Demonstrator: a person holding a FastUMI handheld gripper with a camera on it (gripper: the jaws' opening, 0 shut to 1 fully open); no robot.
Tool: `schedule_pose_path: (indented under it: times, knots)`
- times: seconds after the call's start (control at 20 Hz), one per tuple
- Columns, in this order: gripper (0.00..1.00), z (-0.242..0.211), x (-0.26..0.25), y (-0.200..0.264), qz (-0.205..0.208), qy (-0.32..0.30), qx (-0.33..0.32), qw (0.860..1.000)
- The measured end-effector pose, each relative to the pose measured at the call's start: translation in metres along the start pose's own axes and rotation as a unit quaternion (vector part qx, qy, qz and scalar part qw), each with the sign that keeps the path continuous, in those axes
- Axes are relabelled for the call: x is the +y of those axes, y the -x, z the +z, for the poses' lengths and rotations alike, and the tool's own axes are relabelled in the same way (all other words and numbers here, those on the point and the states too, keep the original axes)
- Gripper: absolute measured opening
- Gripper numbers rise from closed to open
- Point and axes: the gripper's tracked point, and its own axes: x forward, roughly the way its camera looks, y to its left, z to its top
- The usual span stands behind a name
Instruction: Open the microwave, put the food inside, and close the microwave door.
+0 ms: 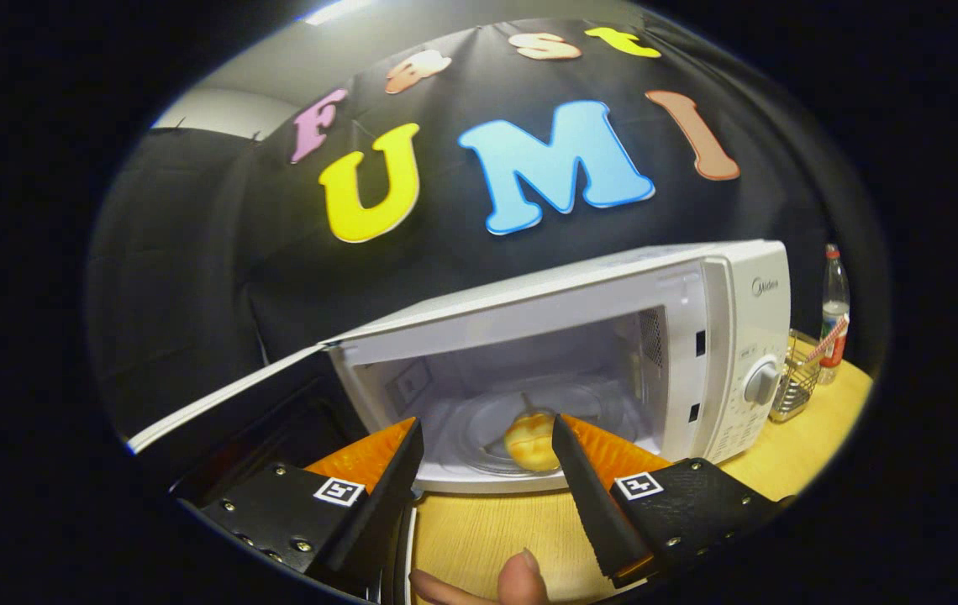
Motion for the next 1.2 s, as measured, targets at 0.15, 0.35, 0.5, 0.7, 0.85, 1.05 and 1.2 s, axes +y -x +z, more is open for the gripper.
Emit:
schedule_pose_path:
  times: [0.15, 0.35, 0.5, 0.7, 0.85, 1.05, 1.2]
  knots:
    - [0.93, 0.027, 0.021, 0.049, 0.047, 0.019, -0.033, 0.998]
    - [0.92, 0.065, 0.060, 0.124, 0.125, 0.036, -0.074, 0.989]
    - [0.93, 0.088, 0.101, 0.181, 0.195, 0.046, -0.107, 0.974]
    - [0.92, 0.076, 0.163, 0.233, 0.300, 0.035, -0.081, 0.950]
    - [0.93, 0.043, 0.196, 0.245, 0.335, 0.043, -0.050, 0.940]
    - [0.93, -0.009, 0.231, 0.244, 0.358, 0.080, -0.016, 0.930]
    - [0.93, -0.043, 0.237, 0.239, 0.354, 0.102, -0.007, 0.930]
